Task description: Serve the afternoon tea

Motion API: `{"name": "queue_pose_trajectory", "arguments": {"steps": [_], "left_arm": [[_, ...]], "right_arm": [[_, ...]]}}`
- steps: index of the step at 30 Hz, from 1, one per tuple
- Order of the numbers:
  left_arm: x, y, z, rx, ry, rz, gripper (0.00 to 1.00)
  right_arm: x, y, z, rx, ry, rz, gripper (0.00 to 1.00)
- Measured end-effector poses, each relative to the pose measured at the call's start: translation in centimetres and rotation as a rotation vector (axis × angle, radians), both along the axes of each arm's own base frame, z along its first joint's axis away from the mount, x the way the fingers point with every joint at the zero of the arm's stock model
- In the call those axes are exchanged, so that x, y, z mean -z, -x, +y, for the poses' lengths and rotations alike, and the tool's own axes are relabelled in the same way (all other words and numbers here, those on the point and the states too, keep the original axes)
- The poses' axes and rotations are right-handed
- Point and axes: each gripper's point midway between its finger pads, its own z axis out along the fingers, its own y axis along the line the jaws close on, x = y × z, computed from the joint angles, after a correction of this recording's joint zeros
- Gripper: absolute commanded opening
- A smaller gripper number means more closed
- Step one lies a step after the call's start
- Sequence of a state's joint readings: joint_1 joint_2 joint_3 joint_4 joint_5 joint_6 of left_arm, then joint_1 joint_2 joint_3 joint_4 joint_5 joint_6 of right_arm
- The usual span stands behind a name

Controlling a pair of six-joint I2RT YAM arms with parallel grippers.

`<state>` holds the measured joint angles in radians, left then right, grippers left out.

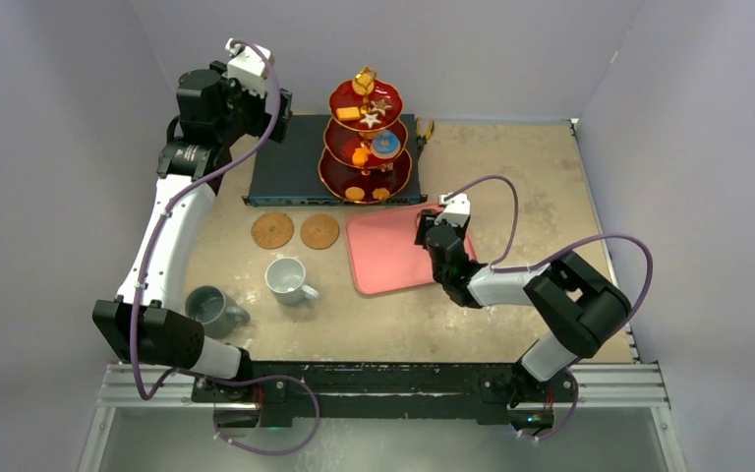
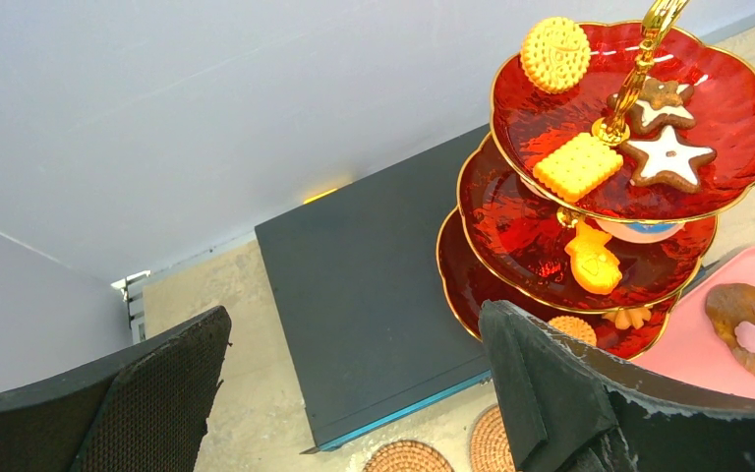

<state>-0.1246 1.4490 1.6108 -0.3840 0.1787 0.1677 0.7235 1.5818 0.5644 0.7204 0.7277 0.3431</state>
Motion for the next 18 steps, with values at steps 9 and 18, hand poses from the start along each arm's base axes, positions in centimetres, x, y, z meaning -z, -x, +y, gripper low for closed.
{"name": "queue_pose_trajectory", "arguments": {"steps": [9,18], "left_arm": [[0.0,0.0,0.0,0.000,0.000,0.000,0.99],[0.0,0.0,0.0,0.000,0.000,0.000,0.99]], "right_arm": [[1.0,-0.6,0.0,-0.003,0.051,-0.016,0.61],[1.3,-1.2,0.5,-0.020,0.071,-0.042,0.39]]}}
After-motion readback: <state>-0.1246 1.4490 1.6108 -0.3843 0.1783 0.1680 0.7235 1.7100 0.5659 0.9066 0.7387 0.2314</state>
